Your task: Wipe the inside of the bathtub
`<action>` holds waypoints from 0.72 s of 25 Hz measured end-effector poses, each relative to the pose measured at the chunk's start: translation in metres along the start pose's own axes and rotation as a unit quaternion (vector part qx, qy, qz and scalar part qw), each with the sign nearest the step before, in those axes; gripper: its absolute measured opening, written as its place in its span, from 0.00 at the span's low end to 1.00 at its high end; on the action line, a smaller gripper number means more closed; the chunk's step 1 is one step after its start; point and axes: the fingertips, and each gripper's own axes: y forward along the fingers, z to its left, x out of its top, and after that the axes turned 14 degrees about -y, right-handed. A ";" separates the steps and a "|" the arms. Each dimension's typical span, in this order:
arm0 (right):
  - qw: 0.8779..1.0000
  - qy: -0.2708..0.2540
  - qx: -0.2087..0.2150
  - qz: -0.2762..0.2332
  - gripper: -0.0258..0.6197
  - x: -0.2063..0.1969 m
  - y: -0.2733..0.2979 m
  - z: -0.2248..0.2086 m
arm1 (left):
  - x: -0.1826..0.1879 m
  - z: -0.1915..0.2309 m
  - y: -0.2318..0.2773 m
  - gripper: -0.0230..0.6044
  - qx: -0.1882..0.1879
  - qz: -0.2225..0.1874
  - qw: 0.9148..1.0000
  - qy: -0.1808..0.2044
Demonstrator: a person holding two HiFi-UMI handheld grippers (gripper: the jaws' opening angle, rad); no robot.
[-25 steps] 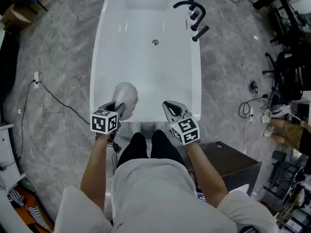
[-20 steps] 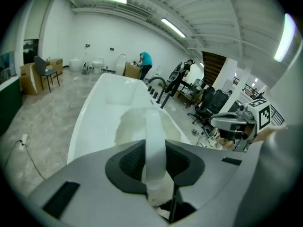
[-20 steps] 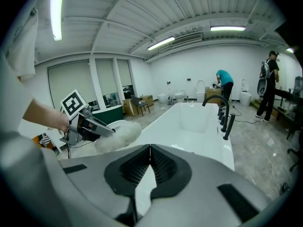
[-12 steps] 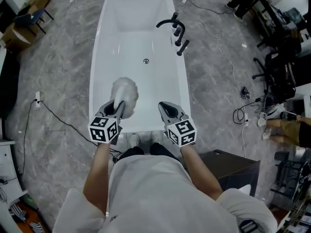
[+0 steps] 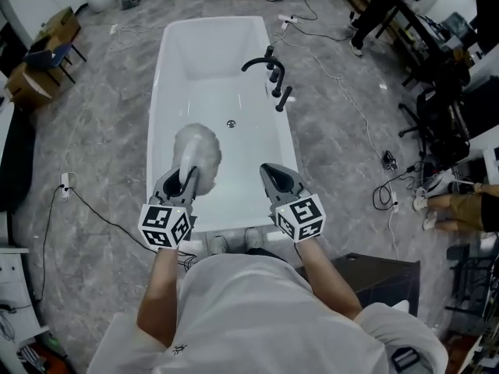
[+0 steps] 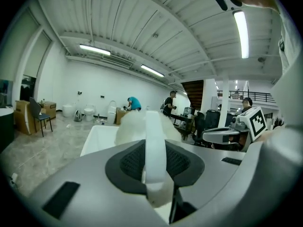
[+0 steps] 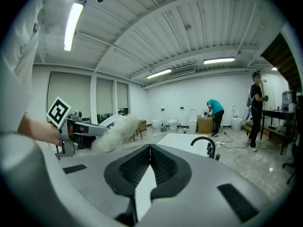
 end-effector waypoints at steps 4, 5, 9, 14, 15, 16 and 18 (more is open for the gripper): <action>1.000 0.006 0.000 -0.016 0.07 0.013 0.000 -0.001 | 0.018 -0.002 -0.009 0.19 0.000 -0.024 1.000 0.015; 1.000 0.008 -0.001 -0.019 0.07 0.014 0.000 -0.003 | 0.019 -0.002 -0.009 0.19 0.000 -0.026 0.999 0.019; 1.000 0.010 -0.006 -0.016 0.07 0.012 0.001 -0.007 | 0.016 0.002 -0.009 0.19 0.008 -0.023 0.999 0.027; 1.000 0.015 -0.007 -0.016 0.07 0.012 0.005 -0.009 | 0.009 0.013 -0.008 0.19 0.019 -0.017 0.999 0.023; 1.000 0.016 -0.008 -0.016 0.07 0.012 0.005 -0.009 | 0.008 0.013 -0.007 0.19 0.019 -0.016 0.999 0.024; 1.000 0.016 -0.008 -0.016 0.07 0.012 0.005 -0.009 | 0.008 0.013 -0.007 0.19 0.018 -0.015 0.999 0.025; 1.000 0.015 -0.009 -0.015 0.07 0.010 0.004 -0.009 | 0.007 0.012 -0.006 0.19 0.016 -0.017 0.999 0.023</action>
